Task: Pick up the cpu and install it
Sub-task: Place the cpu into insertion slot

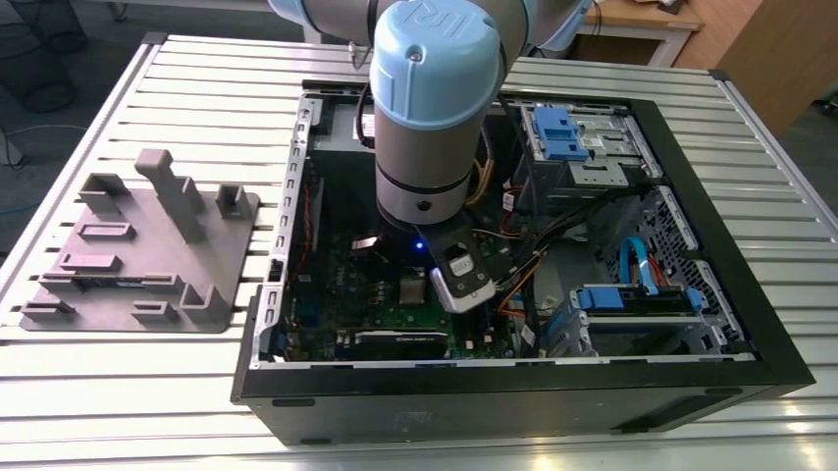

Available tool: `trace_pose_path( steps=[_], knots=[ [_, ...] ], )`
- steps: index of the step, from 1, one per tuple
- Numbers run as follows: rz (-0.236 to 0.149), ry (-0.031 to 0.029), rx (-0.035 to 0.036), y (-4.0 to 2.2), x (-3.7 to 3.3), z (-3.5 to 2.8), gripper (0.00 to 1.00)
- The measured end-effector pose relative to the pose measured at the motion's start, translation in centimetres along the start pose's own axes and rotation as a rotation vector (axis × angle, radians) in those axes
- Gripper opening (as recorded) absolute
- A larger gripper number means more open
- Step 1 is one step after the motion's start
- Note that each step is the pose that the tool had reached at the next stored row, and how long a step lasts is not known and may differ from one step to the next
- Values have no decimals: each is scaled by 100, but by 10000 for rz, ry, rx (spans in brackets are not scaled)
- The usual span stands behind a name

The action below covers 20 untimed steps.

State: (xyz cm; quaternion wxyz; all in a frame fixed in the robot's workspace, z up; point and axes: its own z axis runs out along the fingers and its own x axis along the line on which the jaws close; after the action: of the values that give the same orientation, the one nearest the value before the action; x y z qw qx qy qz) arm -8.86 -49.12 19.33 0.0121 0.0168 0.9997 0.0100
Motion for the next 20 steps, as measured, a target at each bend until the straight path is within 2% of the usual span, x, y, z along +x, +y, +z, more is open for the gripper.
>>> trace_pose_path(
  steps=[20],
  knots=[
    [2, 1, 3, -25, -1, -9, 38]
  ],
)
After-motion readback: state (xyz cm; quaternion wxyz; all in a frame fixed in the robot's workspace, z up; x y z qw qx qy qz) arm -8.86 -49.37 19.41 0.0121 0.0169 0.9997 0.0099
